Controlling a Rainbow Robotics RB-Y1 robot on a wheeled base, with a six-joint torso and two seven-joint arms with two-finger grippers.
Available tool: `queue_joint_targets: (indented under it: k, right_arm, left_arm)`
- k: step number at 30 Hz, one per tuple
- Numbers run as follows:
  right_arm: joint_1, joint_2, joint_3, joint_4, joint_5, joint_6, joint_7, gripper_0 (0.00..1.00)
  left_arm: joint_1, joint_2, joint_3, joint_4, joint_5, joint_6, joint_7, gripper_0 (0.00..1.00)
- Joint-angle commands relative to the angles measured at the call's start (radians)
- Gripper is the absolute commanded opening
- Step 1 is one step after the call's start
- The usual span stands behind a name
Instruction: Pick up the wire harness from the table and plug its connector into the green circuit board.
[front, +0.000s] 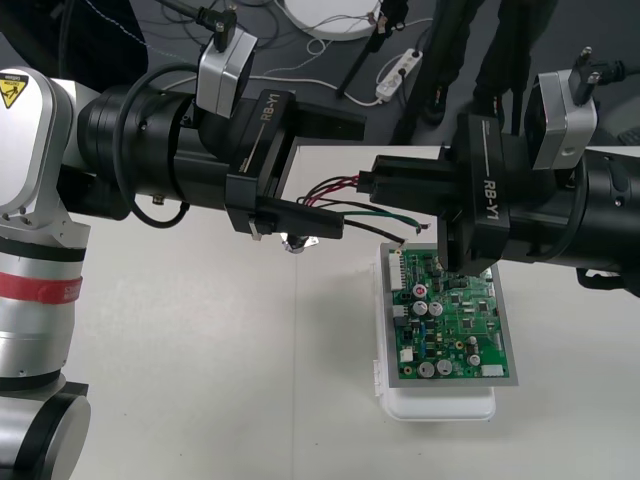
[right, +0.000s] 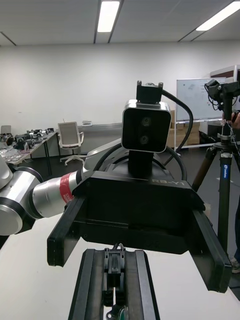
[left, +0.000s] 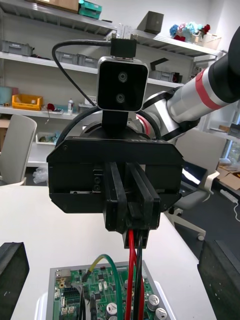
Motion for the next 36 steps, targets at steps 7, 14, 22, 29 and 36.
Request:
queue_joint_targets:
  k: [7, 14, 22, 29, 36]
  right_arm:
    - [-0.037, 0.020, 0.018, -0.017, 0.007, 0.013, -0.040, 0.00]
    - [-0.037, 0.021, 0.018, -0.017, 0.007, 0.013, -0.040, 0.00]
    - [-0.037, 0.024, 0.018, -0.017, 0.007, 0.013, -0.040, 0.00]
    - [-0.037, 0.024, 0.018, -0.017, 0.009, 0.013, -0.040, 0.00]
    - [-0.036, 0.024, 0.018, -0.017, 0.009, 0.013, -0.040, 0.00]
  left_arm:
    - [-0.046, -0.024, -0.021, -0.020, 0.018, 0.037, -0.097, 1.00]
    - [-0.046, -0.024, -0.021, -0.020, 0.018, 0.037, -0.100, 0.98]
    - [-0.046, -0.024, -0.021, -0.020, 0.024, 0.037, -0.103, 0.50]
    - [-0.046, -0.024, -0.021, -0.019, 0.042, 0.038, -0.102, 0.00]
    - [-0.046, -0.024, -0.021, -0.019, 0.044, 0.040, -0.099, 0.00]
